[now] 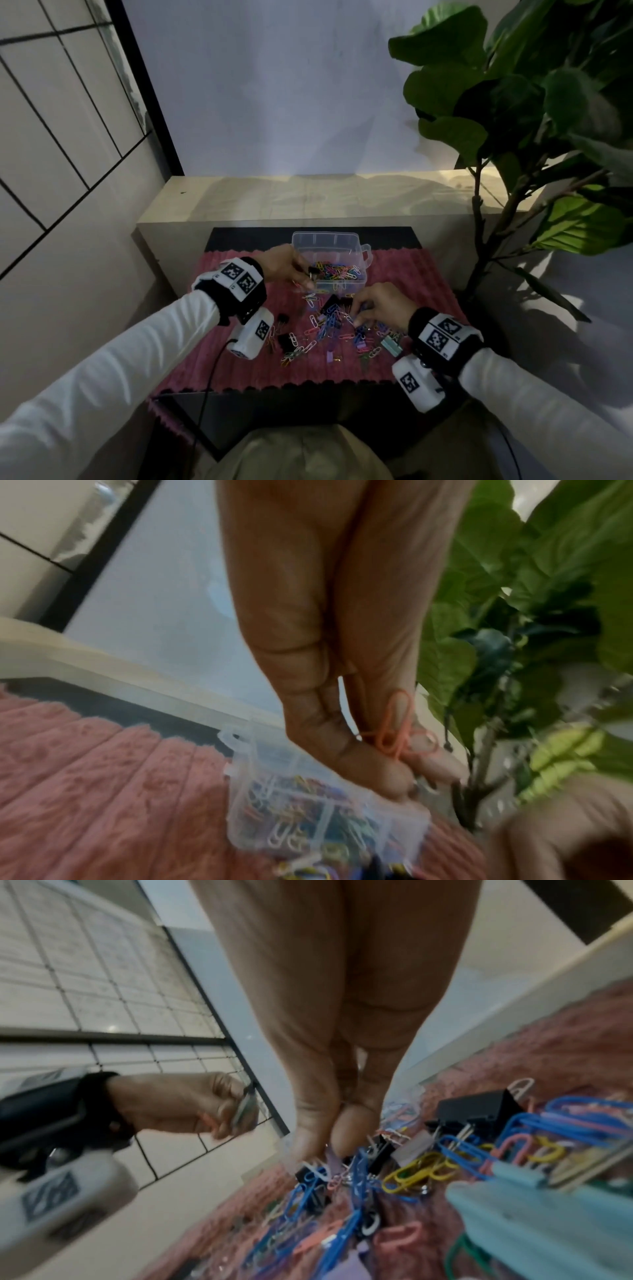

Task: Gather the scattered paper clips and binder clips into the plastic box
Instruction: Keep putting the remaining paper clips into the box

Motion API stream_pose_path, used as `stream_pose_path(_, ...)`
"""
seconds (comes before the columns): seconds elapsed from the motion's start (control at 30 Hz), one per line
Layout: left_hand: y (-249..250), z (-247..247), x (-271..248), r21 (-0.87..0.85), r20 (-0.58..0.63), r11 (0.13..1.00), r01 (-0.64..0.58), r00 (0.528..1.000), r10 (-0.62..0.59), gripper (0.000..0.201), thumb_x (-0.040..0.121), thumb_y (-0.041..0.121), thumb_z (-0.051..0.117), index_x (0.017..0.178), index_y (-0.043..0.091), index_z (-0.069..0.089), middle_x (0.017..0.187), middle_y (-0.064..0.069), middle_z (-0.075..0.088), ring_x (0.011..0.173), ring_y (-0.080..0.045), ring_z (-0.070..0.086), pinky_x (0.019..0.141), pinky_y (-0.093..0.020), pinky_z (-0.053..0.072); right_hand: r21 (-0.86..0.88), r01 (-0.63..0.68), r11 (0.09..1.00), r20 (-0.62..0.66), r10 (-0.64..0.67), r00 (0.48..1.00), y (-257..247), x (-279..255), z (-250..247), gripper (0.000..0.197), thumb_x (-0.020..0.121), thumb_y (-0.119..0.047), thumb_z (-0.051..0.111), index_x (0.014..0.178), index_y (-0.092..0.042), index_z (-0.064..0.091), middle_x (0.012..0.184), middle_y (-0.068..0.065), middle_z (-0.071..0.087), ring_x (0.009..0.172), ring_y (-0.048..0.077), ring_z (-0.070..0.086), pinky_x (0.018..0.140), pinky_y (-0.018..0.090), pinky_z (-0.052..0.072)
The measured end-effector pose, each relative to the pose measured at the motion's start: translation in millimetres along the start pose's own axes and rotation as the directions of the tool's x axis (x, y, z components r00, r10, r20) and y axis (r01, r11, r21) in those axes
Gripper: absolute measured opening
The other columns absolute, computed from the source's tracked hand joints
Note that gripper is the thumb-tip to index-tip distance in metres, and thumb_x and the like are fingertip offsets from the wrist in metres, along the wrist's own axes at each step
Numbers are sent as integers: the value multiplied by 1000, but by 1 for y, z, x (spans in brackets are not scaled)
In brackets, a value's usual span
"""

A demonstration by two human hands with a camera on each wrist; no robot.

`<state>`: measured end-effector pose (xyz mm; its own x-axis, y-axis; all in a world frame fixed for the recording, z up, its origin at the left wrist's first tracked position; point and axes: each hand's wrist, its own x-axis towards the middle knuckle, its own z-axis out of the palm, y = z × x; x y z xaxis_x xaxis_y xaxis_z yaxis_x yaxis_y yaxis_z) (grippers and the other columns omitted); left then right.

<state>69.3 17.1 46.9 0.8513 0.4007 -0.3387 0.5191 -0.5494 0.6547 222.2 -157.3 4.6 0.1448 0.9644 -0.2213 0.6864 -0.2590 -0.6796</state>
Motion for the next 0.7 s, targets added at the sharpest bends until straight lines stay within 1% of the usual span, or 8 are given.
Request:
stream_pose_path(0.07, 7, 15, 1, 31, 119, 999, -9, 993, 5, 20, 73, 17, 72, 86, 2, 71, 60, 9, 66, 54, 1, 60, 64, -11, 50, 33, -16, 999, -8, 17, 1000, 5, 1, 0, 9, 73, -3, 73, 82, -1, 70, 66, -8, 61, 47, -9, 58, 53, 6, 47)
stream_pose_path(0.13, 9, 26, 4, 69, 141, 998, -10, 990, 0, 20, 74, 15, 72, 89, 1, 70, 67, 4, 66, 49, 6, 57, 58, -7, 48, 94, -27, 995, -36, 30, 999, 8, 0, -1, 7, 73, -1, 73, 79, -2, 70, 65, -6, 63, 48, -9, 59, 54, 6, 48)
stream_pose_path(0.23, 8, 27, 7, 87, 103, 996, -38, 994, 29, 22, 75, 15, 71, 92, 1, 70, 84, -10, 71, 55, 2, 59, 60, -7, 48, 243, -26, 970, -62, 42, 997, 9, -3, -5, 13, 74, 2, 71, 70, -11, 69, 66, 0, 66, 52, -3, 64, 56, 10, 51)
stream_pose_path(0.3, 7, 21, 7, 92, 94, 994, -57, 994, 49, 22, 75, 15, 70, 92, 1, 70, 90, -12, 72, 56, 4, 59, 64, -4, 47, 346, -23, 938, -46, 41, 998, 11, -4, -10, 14, 76, 3, 68, 71, -10, 68, 67, 2, 67, 55, 2, 66, 58, 13, 52)
stream_pose_path(0.4, 2, 9, 6, 23, 91, 998, -66, 994, 64, 18, 76, 10, 69, 92, 4, 70, 80, -4, 70, 56, 6, 61, 67, -6, 50, 424, -30, 905, -15, 40, 999, 13, -5, -16, 9, 78, 1, 67, 75, -7, 69, 62, -5, 71, 61, 4, 68, 62, 15, 55)
stream_pose_path(0.53, -1, -10, 11, -15, -43, 997, -71, 997, 70, 20, 74, 10, 71, 93, 5, 71, 72, 10, 67, 58, 11, 60, 61, -1, 47, 449, -35, 893, 1, 39, 999, 16, -8, -17, 9, 77, 1, 68, 75, -8, 69, 61, -8, 71, 63, 4, 68, 63, 15, 54)
stream_pose_path(0.63, -2, -25, 23, -110, -102, 993, -36, 995, 25, 18, 75, 3, 70, 92, -2, 69, 53, 17, 67, 54, 6, 62, 56, -7, 49, 449, -38, 893, 10, 38, 999, 17, -10, -16, 11, 77, 0, 68, 73, -10, 70, 60, -8, 71, 62, 4, 68, 62, 14, 53)
stream_pose_path(0.7, 0, -29, 33, -141, -131, 990, -22, 991, 3, 15, 76, 0, 68, 91, -3, 68, 49, 16, 66, 52, 4, 63, 58, -12, 52, 447, -32, 894, 12, 30, 999, 19, -12, -17, 10, 77, -1, 69, 72, -10, 70, 60, -7, 72, 63, 5, 68, 63, 15, 54)
